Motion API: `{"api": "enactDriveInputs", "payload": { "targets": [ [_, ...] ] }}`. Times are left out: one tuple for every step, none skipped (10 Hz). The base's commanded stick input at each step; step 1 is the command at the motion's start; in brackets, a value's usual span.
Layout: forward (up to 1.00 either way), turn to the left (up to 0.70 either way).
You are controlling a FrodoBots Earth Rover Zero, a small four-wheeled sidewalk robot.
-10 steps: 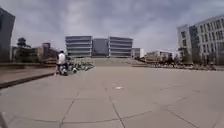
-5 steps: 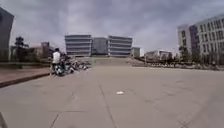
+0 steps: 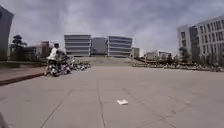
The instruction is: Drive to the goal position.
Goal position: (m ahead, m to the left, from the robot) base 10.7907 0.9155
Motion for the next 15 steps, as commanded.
{"api": "enactDriveInputs", "payload": {
  "targets": [
    [1.0, 0.4],
    [1.0, 0.4],
    [1.0, 0.31],
    [1.0, 0.13],
    [1.0, 0.0],
    [1.0, 0.0],
    [1.0, 0.0],
    [1.0, 0.0],
    [1.0, 0.0],
    [1.0, 0.0],
    [1.0, 0.0],
    [1.0, 0.0],
    [1.0, 0.0],
    [1.0, 0.0],
    [1.0, 0.0]
  ]
}}
